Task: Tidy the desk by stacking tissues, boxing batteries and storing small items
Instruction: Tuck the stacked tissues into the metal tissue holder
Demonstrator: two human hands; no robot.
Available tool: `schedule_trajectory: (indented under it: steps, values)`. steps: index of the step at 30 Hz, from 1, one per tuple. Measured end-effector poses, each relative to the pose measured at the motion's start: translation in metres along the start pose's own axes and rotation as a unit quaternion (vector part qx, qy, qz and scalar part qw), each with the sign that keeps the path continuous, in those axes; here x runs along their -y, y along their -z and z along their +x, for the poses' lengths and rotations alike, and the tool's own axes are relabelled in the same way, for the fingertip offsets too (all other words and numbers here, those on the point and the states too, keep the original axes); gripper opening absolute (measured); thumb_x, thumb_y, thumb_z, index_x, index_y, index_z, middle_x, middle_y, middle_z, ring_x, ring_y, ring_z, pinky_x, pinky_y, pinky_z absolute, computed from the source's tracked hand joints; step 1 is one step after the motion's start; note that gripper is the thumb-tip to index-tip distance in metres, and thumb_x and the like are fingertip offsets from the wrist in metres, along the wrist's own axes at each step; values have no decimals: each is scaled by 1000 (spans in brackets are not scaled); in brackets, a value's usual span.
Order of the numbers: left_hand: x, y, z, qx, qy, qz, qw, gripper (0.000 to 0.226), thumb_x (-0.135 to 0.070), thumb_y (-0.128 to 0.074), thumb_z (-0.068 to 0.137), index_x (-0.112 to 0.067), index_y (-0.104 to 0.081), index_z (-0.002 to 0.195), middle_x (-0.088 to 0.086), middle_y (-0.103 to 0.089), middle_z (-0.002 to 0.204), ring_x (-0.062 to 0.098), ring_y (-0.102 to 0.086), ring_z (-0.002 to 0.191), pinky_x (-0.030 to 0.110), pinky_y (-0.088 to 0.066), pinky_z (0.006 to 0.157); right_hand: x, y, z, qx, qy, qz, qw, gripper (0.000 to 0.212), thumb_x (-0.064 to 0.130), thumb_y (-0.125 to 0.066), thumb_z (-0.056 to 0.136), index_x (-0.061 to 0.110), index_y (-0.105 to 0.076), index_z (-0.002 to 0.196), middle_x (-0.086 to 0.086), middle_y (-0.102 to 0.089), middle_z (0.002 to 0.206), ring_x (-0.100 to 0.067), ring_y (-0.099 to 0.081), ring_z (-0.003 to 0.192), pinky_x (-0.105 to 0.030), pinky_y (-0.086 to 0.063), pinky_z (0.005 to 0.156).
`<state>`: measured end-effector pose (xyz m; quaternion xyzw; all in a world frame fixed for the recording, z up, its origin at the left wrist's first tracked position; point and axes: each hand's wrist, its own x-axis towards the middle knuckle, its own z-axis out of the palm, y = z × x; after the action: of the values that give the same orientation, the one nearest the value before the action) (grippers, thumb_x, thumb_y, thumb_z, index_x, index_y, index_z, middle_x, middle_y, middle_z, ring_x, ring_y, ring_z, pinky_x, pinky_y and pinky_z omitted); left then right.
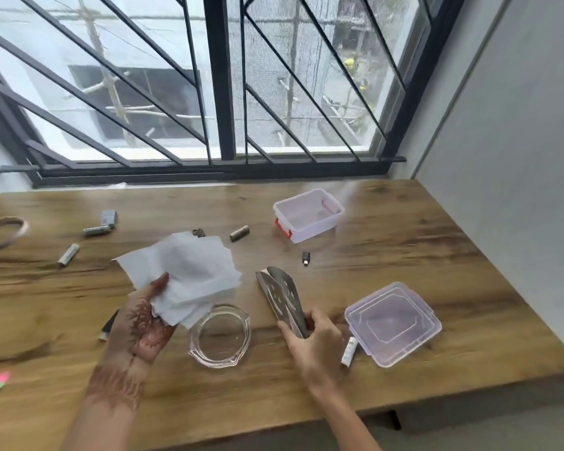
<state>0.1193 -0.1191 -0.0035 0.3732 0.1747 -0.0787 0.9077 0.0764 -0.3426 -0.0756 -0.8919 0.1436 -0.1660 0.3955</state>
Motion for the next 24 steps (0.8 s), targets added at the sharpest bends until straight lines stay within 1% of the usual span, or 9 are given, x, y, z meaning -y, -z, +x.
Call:
schedule_trajectory:
  steps: [2,5,9,12,15,18,20,22,24]
  values:
    - [-2,-7,2,29,-10,-9,999,29,-13,-47,88,-9,-64,111,8,-71,108,25,-67,98,44,-58,72,0,-1,0,-1,-5,-2,1000,28,36,-81,66,20,-60,76,6,-66,72,-7,-56,60,-13,-39,57]
    - [-3,-13,8,49,0,-3,999,29,-10,-43,92,-8,-71,101,9,-72,101,24,-70,90,38,-58,61,3,3,1,31,-18,-1,999,37,43,-81,61,20,-62,82,6,-68,78,-6,-59,66,-11,-42,60]
    - [-1,-24,12,92,39,28,995,30,-11,-38,95,-6,-67,100,11,-73,94,24,-71,82,38,-58,57,26,24,10,32,-37,61,997,72,66,-69,51,19,-62,105,7,-68,95,-5,-62,85,-24,-53,79]
    - [2,-36,16,117,67,50,990,30,-9,-41,91,-4,-70,92,9,-74,84,21,-72,74,35,-58,54,54,40,23,-7,-15,127,992,69,67,-64,58,19,-62,107,4,-68,102,-6,-61,97,-24,-50,88]
    - [4,-49,21,154,92,66,982,35,-8,-42,89,-6,-76,78,8,-74,81,19,-71,71,32,-58,54,82,51,37,42,-34,214,975,63,61,-69,58,26,-55,109,10,-62,105,-7,-58,106,-23,-46,94]
    - [1,-63,21,223,115,107,962,12,-14,-67,73,-8,-77,76,8,-75,80,19,-72,71,30,-57,55,99,63,46,166,-114,394,896,80,53,-76,56,20,-44,121,16,-59,101,3,-62,93,-13,-50,76]
    - [-3,-71,21,283,136,137,940,37,-21,-82,50,-8,-76,84,9,-74,88,21,-71,78,32,-58,62,104,68,48,228,-144,492,828,69,36,-74,63,12,-46,121,7,-66,99,-1,-67,78,-15,-52,62]
    - [-6,-76,22,311,143,160,926,38,-23,-78,49,-8,-76,84,8,-74,86,21,-71,77,32,-58,62,103,70,48,265,-151,554,775,56,29,-71,65,11,-57,116,-3,-69,102,-15,-69,85,-25,-55,66]
    - [-8,-82,20,322,151,173,918,22,-21,-71,64,-8,-77,81,8,-74,81,20,-71,72,31,-58,58,96,68,47,288,-164,597,731,50,27,-73,66,13,-63,114,-9,-67,111,-24,-65,98,-33,-56,75]
